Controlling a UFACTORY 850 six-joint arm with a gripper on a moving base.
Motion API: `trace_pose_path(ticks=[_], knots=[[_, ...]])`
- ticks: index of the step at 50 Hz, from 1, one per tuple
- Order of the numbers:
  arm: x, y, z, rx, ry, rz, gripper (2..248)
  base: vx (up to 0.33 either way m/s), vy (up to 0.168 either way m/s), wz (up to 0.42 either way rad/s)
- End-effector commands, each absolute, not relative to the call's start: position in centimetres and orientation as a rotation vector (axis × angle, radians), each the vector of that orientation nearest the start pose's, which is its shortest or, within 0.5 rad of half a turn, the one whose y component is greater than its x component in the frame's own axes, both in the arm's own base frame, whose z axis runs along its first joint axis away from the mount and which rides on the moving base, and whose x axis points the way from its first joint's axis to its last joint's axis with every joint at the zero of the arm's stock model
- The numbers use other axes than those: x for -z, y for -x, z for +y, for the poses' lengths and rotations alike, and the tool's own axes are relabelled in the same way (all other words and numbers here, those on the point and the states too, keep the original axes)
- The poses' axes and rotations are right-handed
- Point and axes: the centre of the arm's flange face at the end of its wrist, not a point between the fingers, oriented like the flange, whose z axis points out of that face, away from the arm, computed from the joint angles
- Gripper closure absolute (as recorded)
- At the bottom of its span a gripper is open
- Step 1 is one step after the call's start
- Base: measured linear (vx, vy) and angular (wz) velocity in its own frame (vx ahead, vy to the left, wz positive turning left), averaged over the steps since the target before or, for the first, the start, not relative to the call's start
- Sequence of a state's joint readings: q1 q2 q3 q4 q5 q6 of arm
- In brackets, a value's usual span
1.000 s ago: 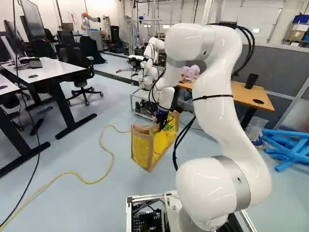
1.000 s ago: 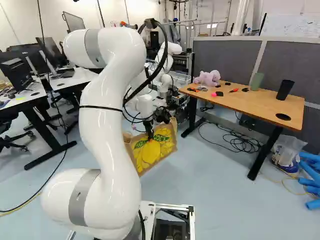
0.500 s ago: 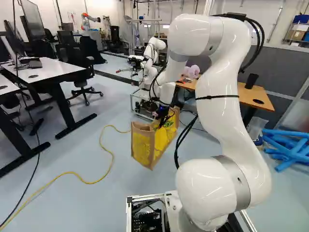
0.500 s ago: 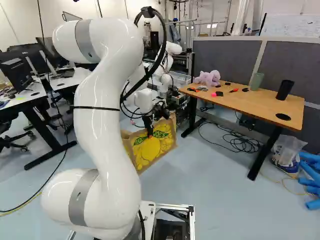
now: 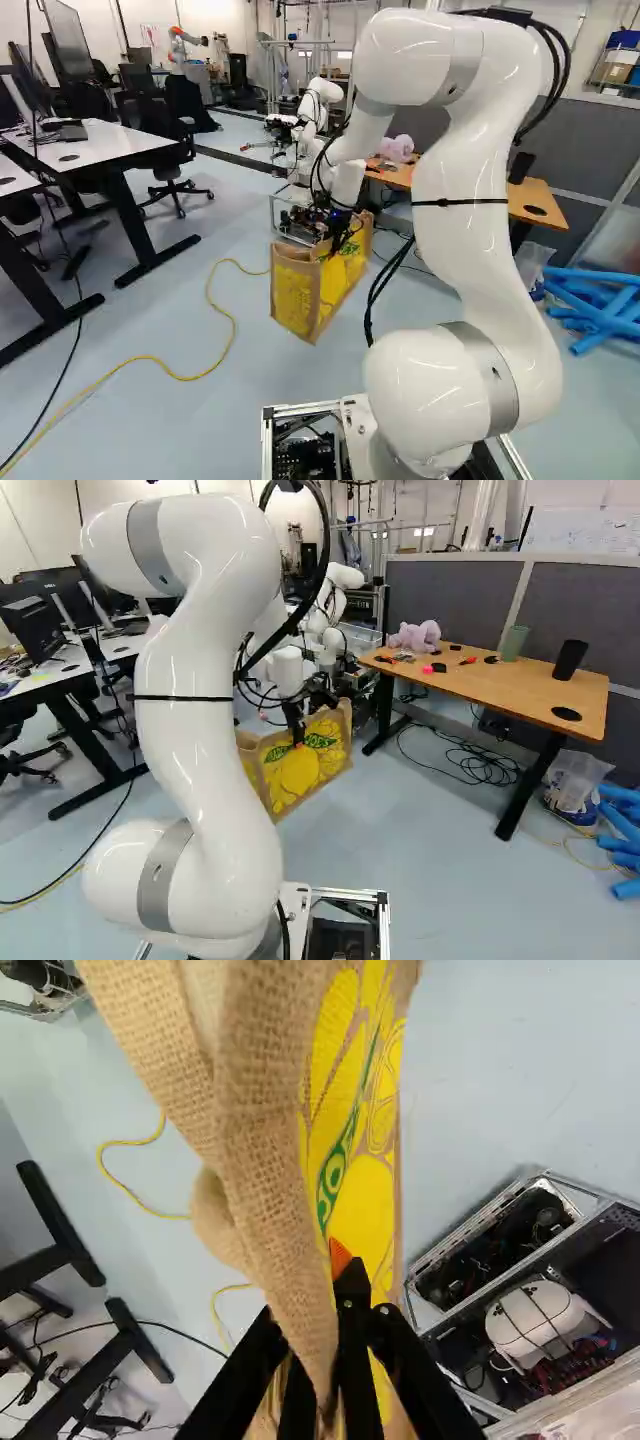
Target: Pick up the bag on the ground and place it on the table
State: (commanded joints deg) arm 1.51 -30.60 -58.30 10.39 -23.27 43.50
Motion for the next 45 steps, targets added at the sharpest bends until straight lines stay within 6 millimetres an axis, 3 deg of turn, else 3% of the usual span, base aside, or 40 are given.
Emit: trace_pose_path(ticks=[45], knots=[[-37.0, -52.8, 2.1, 0.133, 2.709, 1.292, 228, 0.000, 0.000, 0.000]])
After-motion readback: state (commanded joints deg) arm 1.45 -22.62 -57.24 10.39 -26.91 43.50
